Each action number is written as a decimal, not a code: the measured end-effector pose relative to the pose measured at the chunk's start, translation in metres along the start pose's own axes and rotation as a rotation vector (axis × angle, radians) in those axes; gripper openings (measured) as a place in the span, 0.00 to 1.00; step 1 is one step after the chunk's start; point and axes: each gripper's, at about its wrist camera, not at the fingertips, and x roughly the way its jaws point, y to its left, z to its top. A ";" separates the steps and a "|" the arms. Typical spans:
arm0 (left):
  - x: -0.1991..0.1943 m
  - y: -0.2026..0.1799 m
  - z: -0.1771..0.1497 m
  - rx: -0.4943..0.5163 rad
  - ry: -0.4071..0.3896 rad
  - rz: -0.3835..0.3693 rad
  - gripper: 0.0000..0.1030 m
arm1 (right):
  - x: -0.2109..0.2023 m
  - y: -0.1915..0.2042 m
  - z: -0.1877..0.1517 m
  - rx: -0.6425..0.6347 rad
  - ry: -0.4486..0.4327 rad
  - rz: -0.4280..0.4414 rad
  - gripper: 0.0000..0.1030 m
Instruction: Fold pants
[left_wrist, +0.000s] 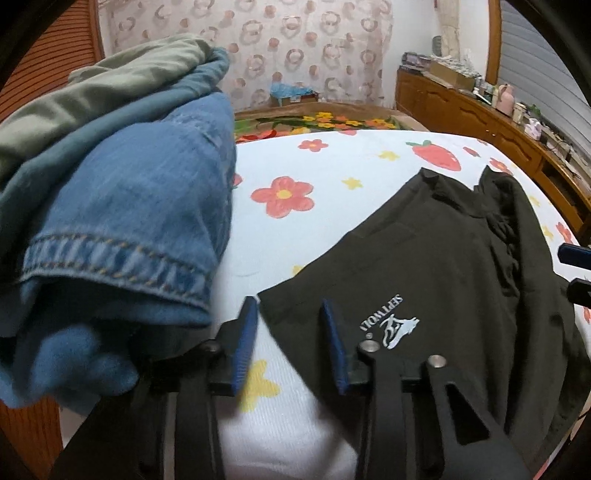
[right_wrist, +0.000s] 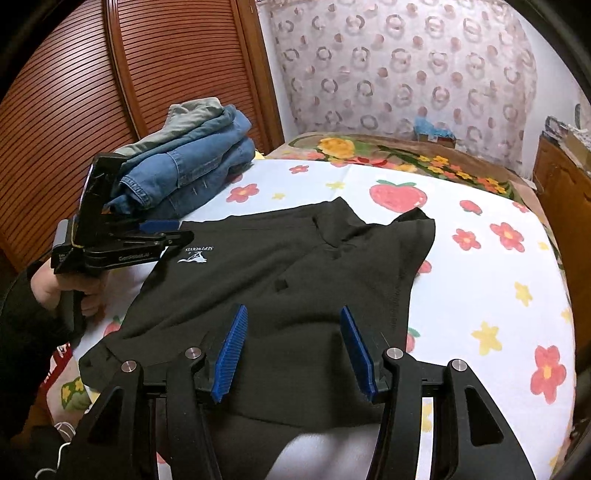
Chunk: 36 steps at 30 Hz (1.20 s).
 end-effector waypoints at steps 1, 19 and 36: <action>-0.001 -0.001 0.000 0.007 -0.002 -0.004 0.22 | 0.001 -0.001 0.000 0.002 -0.001 0.001 0.53; -0.022 0.000 0.002 -0.007 -0.063 0.074 0.11 | -0.012 -0.009 -0.009 0.020 -0.020 -0.037 0.53; -0.105 -0.053 -0.059 0.044 -0.152 -0.087 0.51 | -0.064 -0.012 -0.039 0.033 -0.070 -0.142 0.53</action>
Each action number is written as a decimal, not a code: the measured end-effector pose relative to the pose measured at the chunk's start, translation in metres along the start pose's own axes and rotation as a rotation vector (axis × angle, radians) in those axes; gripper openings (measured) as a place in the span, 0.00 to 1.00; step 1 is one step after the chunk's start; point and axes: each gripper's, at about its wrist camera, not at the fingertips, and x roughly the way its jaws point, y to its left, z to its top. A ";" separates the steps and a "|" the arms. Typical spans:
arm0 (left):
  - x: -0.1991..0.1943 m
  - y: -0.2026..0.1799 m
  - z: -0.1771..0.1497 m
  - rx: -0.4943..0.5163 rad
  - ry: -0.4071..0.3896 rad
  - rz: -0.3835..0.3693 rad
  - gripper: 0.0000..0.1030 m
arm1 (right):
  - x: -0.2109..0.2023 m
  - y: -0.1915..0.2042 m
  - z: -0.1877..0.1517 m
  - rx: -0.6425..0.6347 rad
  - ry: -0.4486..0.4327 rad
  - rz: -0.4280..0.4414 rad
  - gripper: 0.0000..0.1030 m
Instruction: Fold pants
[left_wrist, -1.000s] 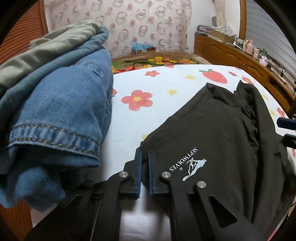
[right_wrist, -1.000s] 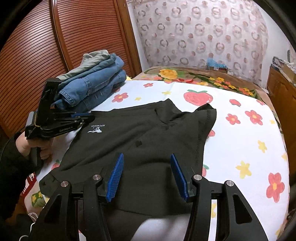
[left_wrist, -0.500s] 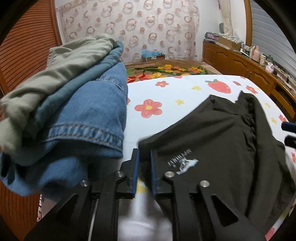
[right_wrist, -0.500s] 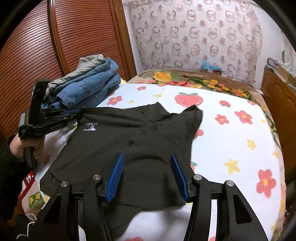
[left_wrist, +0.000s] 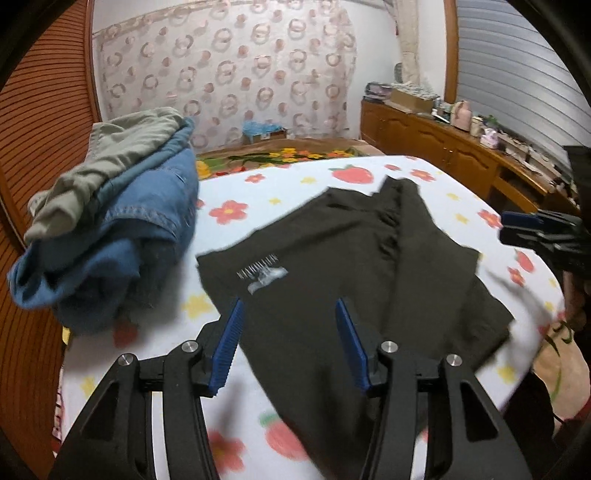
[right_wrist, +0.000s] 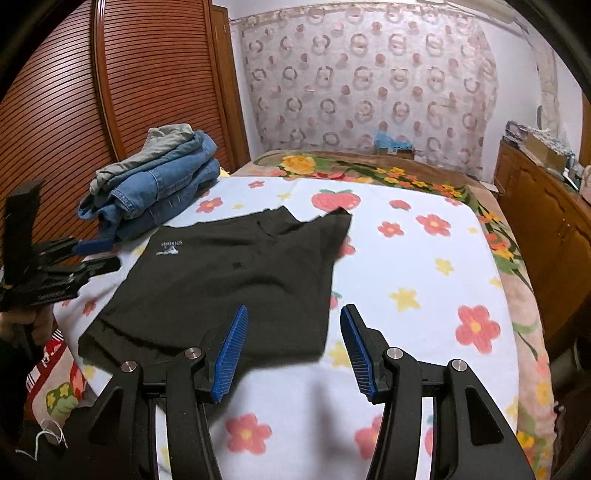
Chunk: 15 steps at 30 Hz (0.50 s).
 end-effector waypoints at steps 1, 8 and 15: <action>-0.002 -0.003 -0.004 0.000 0.001 -0.007 0.51 | 0.000 -0.001 -0.003 -0.001 0.004 -0.005 0.53; -0.008 -0.018 -0.034 -0.017 0.035 -0.056 0.51 | 0.014 -0.009 -0.010 -0.003 0.040 -0.013 0.53; -0.009 -0.020 -0.047 -0.030 0.052 -0.080 0.51 | 0.046 -0.013 -0.014 -0.038 0.122 -0.014 0.52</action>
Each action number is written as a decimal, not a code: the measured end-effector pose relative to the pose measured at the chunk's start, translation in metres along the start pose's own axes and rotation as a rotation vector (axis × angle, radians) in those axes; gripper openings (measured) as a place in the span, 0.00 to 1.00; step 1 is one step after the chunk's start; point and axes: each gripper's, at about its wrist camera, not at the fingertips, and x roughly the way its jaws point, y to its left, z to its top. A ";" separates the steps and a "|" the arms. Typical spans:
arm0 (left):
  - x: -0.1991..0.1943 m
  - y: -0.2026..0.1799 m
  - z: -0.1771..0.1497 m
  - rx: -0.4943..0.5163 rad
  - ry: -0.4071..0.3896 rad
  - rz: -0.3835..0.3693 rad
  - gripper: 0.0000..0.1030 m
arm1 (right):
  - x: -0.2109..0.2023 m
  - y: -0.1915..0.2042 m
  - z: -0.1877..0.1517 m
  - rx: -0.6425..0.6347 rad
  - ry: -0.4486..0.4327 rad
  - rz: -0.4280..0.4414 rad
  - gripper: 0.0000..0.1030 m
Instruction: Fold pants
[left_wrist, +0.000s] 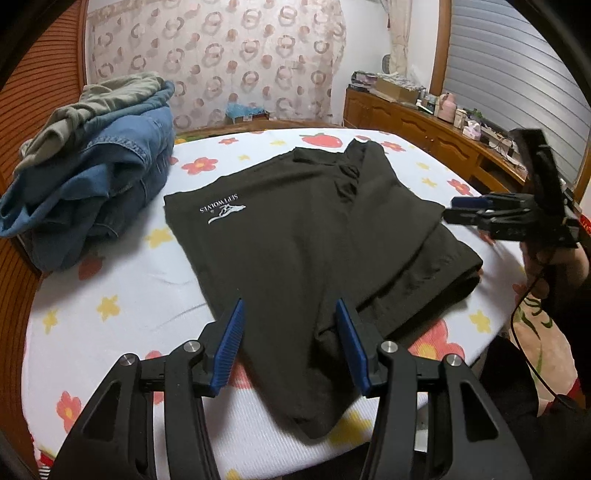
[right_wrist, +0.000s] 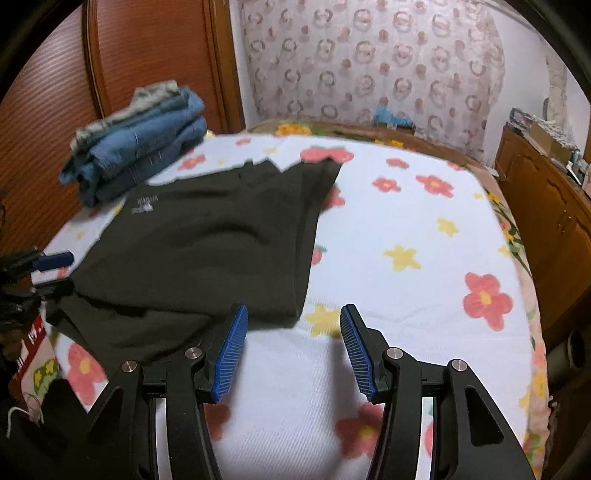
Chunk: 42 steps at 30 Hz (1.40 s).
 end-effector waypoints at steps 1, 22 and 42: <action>-0.001 -0.001 0.000 -0.001 0.000 -0.003 0.51 | 0.004 0.001 0.001 -0.006 0.015 0.003 0.51; -0.011 -0.018 0.004 0.043 -0.021 -0.093 0.04 | 0.012 0.015 0.016 -0.100 -0.005 0.000 0.06; -0.052 0.008 -0.009 -0.050 -0.070 -0.060 0.04 | -0.004 0.056 0.059 -0.183 -0.151 0.044 0.06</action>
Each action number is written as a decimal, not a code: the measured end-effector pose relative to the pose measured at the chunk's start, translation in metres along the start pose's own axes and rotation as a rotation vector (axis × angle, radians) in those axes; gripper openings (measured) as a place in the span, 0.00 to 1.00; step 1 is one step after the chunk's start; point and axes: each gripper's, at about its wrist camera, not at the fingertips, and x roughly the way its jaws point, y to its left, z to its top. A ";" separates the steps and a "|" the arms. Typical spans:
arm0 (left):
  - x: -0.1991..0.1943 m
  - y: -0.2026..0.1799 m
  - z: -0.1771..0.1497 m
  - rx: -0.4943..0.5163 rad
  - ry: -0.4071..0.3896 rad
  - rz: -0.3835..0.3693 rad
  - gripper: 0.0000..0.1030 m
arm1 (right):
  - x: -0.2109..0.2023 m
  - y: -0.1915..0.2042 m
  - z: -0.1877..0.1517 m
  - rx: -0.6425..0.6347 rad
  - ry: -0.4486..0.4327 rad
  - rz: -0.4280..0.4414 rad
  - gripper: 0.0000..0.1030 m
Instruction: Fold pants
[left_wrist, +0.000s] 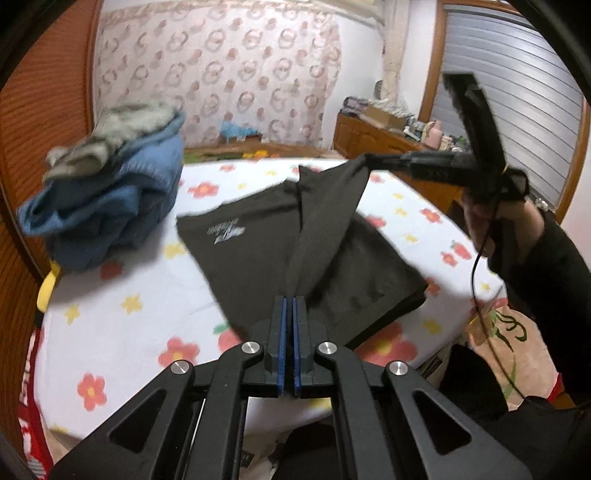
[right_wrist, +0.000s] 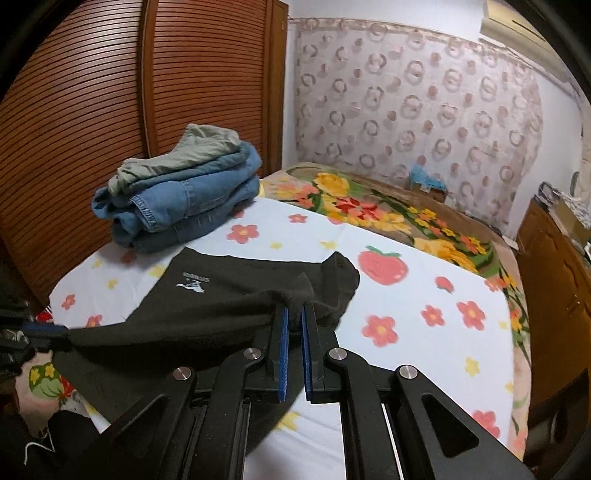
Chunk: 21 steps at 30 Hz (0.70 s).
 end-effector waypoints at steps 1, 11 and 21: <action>0.004 0.003 -0.005 -0.010 0.016 0.004 0.04 | 0.003 0.002 -0.001 -0.005 0.005 0.007 0.06; 0.018 0.019 -0.023 -0.067 0.069 0.025 0.07 | 0.029 0.003 0.007 -0.017 0.046 0.049 0.06; 0.007 0.042 -0.007 -0.075 0.019 0.117 0.48 | 0.047 0.017 0.037 -0.044 0.033 0.090 0.06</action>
